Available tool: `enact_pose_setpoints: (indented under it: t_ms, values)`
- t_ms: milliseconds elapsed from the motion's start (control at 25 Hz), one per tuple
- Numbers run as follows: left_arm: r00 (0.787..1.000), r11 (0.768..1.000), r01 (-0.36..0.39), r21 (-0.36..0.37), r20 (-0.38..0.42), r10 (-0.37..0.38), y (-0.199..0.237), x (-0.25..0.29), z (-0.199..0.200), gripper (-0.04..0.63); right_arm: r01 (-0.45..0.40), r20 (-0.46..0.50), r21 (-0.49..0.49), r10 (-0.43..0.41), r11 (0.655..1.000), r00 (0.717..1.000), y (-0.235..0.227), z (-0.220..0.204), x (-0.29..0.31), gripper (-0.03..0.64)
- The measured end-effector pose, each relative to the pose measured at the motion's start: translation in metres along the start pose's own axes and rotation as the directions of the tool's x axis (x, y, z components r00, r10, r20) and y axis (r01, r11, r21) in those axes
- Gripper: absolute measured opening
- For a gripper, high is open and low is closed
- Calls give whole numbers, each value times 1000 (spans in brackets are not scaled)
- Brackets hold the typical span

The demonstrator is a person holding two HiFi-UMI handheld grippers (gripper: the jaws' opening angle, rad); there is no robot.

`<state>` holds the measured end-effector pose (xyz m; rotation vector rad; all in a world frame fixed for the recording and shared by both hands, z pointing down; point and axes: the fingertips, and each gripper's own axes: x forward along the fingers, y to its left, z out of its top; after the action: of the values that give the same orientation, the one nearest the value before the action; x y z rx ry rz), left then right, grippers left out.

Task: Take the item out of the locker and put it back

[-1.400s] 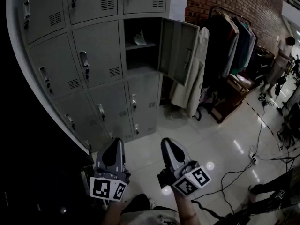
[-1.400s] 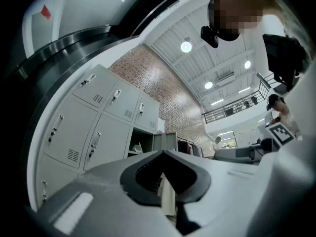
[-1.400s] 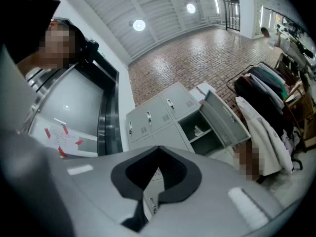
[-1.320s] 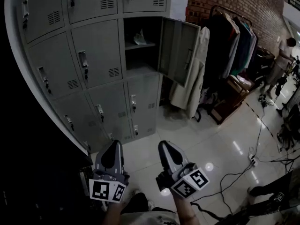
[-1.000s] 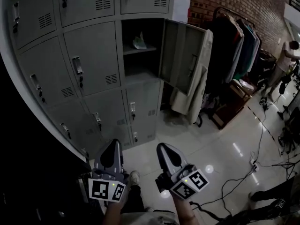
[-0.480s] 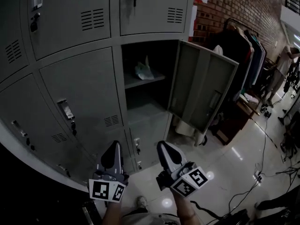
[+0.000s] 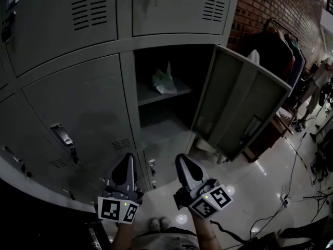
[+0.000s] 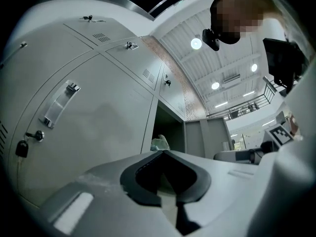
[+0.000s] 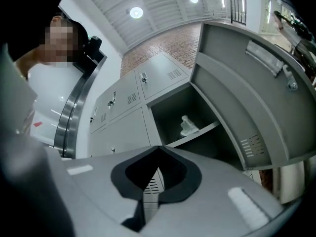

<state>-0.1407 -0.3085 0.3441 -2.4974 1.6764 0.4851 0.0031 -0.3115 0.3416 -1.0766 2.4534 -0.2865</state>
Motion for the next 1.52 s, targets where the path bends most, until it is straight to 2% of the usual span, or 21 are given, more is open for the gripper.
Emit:
enact_pose_setpoints:
  t_ms: [160, 280, 360, 440, 480, 520, 560, 640, 760, 840, 960, 1000, 1080, 1360, 1520]
  values:
    - [1000, 1000, -6, 0, 7, 6, -5, 11, -1, 5, 10, -56, -129, -17, 992, 998, -10, 11, 20, 2]
    - [1000, 1000, 1, 8, 1, -1, -11, 16, -4, 5, -16, -31, -241, 9, 970, 999, -16, 40, 57, 2]
    - [1000, 1000, -4, 14, -4, 4, -10, 17, -5, 5, -3, -48, -313, -12, 950, 999, -31, 55, 91, 2]
    - [1000, 1000, -11, 19, -6, 11, -8, 17, -4, 6, 23, -84, -326, -53, 945, 995, -50, 66, 131, 2]
    - [1000, 1000, -14, 22, -5, 14, -6, 17, -3, 5, 39, -113, -312, -77, 949, 991, -60, 68, 151, 85]
    - [1000, 1000, -16, 26, -2, 16, -5, 18, -2, 6, 57, -147, -296, -104, 953, 984, -71, 69, 172, 336]
    - [1000, 999, -17, 29, 0, 17, -4, 18, 0, 5, 79, -183, -289, -136, 954, 974, -83, 69, 190, 483]
    - [1000, 999, -19, 34, 4, 19, -2, 17, 2, 5, 129, -245, -295, -205, 947, 947, -104, 66, 220, 508]
    - [1000, 999, -29, 35, 4, 29, 3, 17, 4, 6, 191, -294, -264, -267, 945, 918, -126, 60, 245, 508]
    - [999, 999, -38, 35, 9, 37, 8, 17, 5, 6, 215, -315, -230, -281, 949, 907, -135, 54, 251, 506]
    - [999, 998, -52, 36, 14, 51, 15, 16, 6, 5, 223, -336, -236, -295, 946, 895, -140, 45, 252, 485]
    - [998, 998, -55, 35, 13, 55, 16, 15, 5, 6, 216, -334, -249, -293, 944, 896, -139, 44, 251, 407]
    - [998, 998, -61, 31, 9, 61, 19, 15, 3, 6, 183, -323, -278, -272, 943, 906, -133, 45, 252, 23]
    - [998, 997, -67, 31, 13, 67, 23, 16, 5, 5, 151, -283, -273, -229, 950, 931, -125, 51, 251, 14]
    - [998, 998, -54, 39, 16, 54, 18, 17, 11, 6, 117, -219, -242, -172, 963, 961, -106, 68, 223, 14]
